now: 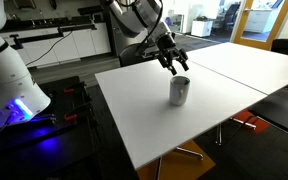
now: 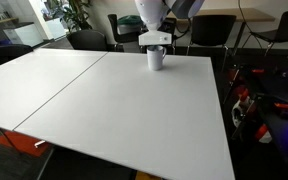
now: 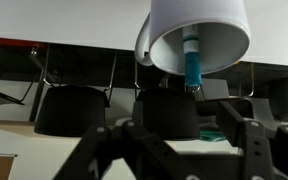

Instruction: Take the marker out of the mug and put it on the table

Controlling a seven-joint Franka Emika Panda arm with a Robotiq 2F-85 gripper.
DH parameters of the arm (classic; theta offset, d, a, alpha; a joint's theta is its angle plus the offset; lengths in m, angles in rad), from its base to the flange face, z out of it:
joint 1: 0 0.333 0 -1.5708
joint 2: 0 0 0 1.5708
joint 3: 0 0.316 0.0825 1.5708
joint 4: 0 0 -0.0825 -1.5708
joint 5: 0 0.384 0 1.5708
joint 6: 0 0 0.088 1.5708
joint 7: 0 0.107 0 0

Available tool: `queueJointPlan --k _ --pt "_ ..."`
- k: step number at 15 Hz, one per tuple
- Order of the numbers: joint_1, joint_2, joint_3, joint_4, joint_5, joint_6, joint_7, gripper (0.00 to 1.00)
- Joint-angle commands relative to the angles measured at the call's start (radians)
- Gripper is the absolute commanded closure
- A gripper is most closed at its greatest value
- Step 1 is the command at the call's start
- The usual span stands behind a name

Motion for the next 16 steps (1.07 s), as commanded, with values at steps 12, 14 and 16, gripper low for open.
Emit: queueJointPlan --k 12,14,16 --pt "0.005 0.078 -0.054 0.064 -0.019 0.117 -0.014 0.59" --pt "0.005 0.082 -0.055 0.069 -0.018 0.114 -0.016 0.60" --pt "0.005 0.087 -0.054 0.074 -0.015 0.113 -0.019 0.59"
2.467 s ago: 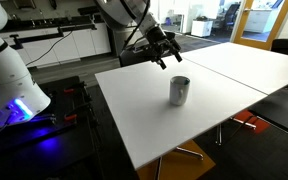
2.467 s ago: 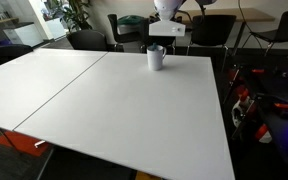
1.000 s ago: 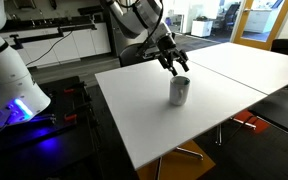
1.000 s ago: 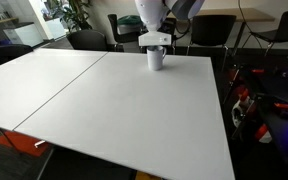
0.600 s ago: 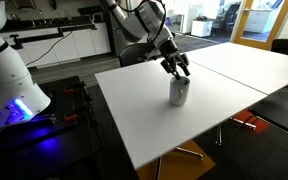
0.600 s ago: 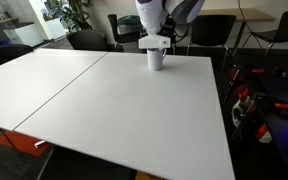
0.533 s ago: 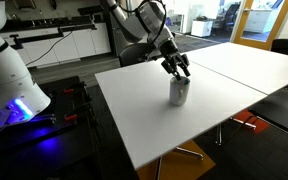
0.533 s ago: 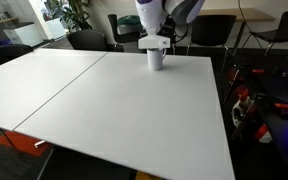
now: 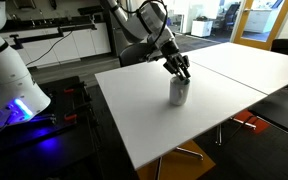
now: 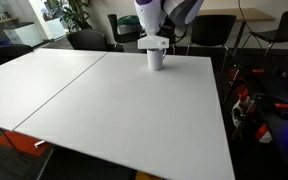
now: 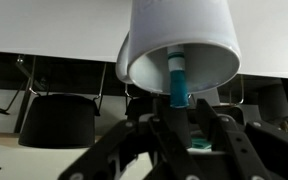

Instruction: Take the marker out of the mug and put it on the table

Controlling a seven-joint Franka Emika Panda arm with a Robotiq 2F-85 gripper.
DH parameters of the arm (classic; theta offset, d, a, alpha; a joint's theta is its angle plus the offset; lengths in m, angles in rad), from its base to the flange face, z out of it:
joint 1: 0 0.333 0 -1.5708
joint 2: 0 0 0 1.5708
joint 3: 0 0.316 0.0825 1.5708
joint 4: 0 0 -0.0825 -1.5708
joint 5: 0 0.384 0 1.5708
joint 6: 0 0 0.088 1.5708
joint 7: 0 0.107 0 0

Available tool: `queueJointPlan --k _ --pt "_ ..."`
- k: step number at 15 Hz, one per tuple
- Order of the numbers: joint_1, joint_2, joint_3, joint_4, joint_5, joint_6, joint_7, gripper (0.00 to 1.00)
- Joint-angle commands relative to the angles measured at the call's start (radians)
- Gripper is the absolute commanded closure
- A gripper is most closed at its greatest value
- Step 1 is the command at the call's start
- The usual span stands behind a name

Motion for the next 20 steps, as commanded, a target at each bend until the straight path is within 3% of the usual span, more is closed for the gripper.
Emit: queueJointPlan --k 1,8,9,10,13,20 --pt "0.006 0.019 -0.015 0.027 0.004 0.017 -0.020 0.59" --pt "0.003 0.044 -0.019 0.049 0.011 0.011 -0.025 0.61" --pt "0.004 0.046 -0.020 0.051 0.011 0.010 -0.024 0.64" --pt "0.004 0.047 -0.021 0.052 0.011 0.010 -0.024 0.80" --pt "0.006 0.055 -0.024 0.061 0.011 0.007 -0.022 0.99" --pt "0.018 0.036 -0.025 0.040 -0.002 0.006 -0.012 0.95"
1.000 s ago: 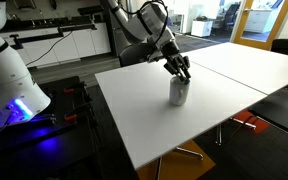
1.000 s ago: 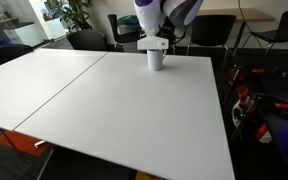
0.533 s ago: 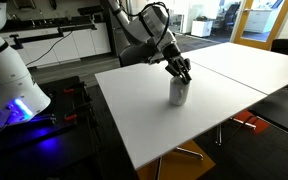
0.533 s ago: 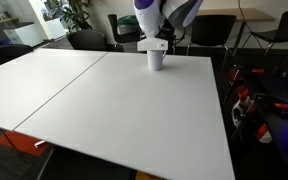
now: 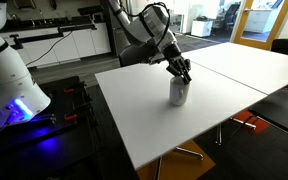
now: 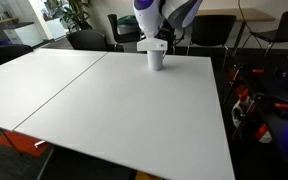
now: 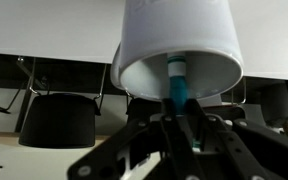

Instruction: Take the marker out of the mug and put it on the table

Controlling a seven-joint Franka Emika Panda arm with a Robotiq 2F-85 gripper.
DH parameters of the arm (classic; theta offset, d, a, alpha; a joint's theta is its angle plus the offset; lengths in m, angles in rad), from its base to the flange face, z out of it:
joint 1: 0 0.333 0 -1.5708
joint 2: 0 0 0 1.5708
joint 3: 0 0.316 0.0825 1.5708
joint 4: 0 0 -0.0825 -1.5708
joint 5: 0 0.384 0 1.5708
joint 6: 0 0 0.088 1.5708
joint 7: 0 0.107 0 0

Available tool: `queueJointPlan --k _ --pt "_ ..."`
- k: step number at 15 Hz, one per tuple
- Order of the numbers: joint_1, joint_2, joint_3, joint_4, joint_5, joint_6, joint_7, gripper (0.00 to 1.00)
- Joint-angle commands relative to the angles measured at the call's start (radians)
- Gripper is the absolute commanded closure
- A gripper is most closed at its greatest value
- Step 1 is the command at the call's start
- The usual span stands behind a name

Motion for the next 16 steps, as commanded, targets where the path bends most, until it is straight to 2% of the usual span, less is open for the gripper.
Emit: queueJointPlan --k 1,9,16 --pt "0.021 -0.020 -0.013 -0.013 -0.011 0.007 -0.005 0.95" --pt "0.076 -0.128 -0.011 -0.112 -0.040 -0.057 0.026 0.95" --pt "0.124 -0.303 0.013 -0.234 -0.070 -0.232 0.051 0.95"
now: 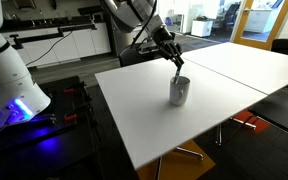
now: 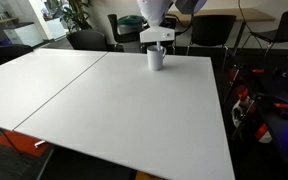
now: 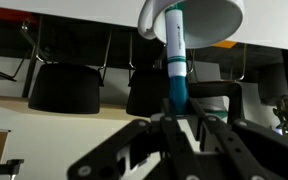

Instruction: Take the marker out of the mug and put it on the table

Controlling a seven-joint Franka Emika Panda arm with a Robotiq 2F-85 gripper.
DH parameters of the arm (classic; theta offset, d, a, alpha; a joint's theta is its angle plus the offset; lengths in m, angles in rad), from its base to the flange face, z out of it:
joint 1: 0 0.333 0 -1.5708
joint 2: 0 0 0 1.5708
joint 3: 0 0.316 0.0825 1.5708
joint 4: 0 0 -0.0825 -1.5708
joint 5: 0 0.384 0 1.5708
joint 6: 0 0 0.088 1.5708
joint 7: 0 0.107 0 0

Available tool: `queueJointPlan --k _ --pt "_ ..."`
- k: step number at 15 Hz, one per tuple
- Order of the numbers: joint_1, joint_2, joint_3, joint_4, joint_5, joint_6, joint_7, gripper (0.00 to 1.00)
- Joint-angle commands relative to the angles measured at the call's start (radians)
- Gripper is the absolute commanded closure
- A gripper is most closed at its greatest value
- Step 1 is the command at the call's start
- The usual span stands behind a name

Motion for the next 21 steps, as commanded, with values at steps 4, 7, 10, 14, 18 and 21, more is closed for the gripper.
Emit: queueJointPlan --k 4,7,10,14,18,21 --pt "0.030 -0.193 0.041 -0.123 -0.091 -0.095 0.095 0.95" --pt "0.029 -0.227 0.073 -0.133 -0.114 -0.072 0.112 0.95" --pt "0.032 -0.226 0.106 -0.122 -0.114 -0.055 0.099 0.95" --pt "0.045 -0.209 0.142 -0.114 -0.095 -0.052 0.105 0.95" --pt "0.061 -0.181 0.172 -0.093 -0.077 -0.043 0.100 0.95" --pt "0.080 -0.139 0.193 -0.061 -0.066 -0.052 0.079 0.95"
